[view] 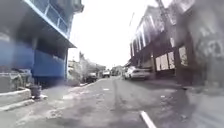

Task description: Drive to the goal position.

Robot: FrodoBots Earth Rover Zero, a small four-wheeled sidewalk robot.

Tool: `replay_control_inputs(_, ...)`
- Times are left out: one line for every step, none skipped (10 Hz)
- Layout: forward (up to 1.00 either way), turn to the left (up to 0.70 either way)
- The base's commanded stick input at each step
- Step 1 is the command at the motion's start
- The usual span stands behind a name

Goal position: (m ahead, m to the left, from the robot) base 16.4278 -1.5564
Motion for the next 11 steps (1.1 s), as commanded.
replay_control_inputs(0.5,0.0)
replay_control_inputs(0.5,0.0)
replay_control_inputs(0.5,0.0)
replay_control_inputs(0.5,0.0)
replay_control_inputs(0.5,0.0)
replay_control_inputs(0.5,0.0)
replay_control_inputs(0.5,0.0)
replay_control_inputs(0.5,0.0)
replay_control_inputs(0.5,0.0)
replay_control_inputs(0.5,0.0)
replay_control_inputs(0.5,0.0)
